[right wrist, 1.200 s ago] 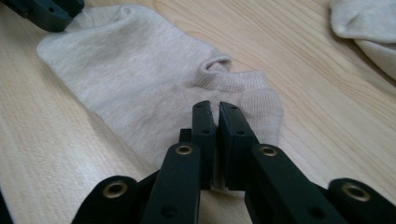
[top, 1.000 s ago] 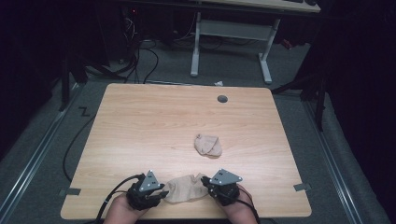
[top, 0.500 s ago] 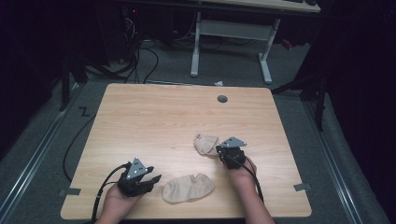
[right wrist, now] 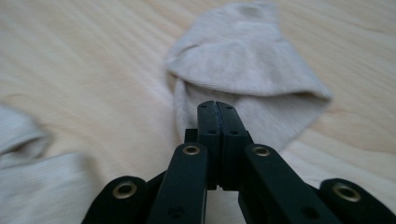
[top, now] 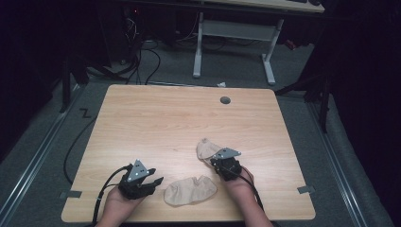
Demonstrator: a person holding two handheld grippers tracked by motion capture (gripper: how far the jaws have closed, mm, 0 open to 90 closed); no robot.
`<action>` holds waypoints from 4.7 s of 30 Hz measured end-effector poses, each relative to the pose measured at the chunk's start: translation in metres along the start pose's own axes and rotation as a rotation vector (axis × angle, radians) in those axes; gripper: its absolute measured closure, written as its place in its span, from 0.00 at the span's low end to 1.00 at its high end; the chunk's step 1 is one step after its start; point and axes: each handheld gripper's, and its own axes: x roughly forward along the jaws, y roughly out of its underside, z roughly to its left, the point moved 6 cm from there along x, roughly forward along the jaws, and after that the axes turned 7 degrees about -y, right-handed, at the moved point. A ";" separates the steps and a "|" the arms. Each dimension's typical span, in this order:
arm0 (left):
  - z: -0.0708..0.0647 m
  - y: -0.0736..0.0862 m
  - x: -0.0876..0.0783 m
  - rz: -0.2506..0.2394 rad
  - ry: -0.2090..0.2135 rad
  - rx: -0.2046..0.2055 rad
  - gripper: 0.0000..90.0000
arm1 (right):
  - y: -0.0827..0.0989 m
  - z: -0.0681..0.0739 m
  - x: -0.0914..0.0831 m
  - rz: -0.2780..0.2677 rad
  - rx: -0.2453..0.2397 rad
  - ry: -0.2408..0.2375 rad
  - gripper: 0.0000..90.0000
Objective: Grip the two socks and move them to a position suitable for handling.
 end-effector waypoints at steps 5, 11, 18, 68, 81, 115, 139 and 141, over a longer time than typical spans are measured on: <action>-0.001 0.000 0.000 0.000 0.004 0.005 0.60 | -0.001 0.025 0.002 -0.006 -0.027 -0.064 0.99; -0.001 -0.001 -0.001 -0.003 0.007 0.004 0.60 | -0.010 0.033 0.006 -0.010 -0.060 -0.052 0.94; -0.002 0.001 0.001 0.007 0.006 0.010 0.60 | -0.039 0.024 0.012 -0.075 -0.037 -0.012 0.77; -0.004 0.001 0.002 0.017 0.010 0.024 0.59 | -0.043 0.006 -0.012 -0.171 0.033 0.007 0.93; -0.004 0.001 0.002 0.015 0.007 0.027 0.59 | -0.037 -0.005 -0.023 -0.190 0.066 0.025 0.92; -0.003 0.001 0.001 0.014 0.001 0.038 0.59 | 0.024 -0.059 -0.059 -0.139 0.195 0.150 0.90; -0.006 0.002 0.004 0.026 0.002 0.050 0.59 | 0.042 -0.068 -0.044 -0.002 0.164 0.139 0.96; -0.006 0.002 0.003 0.020 0.002 0.046 0.59 | 0.045 -0.061 -0.047 -0.003 0.182 0.122 0.96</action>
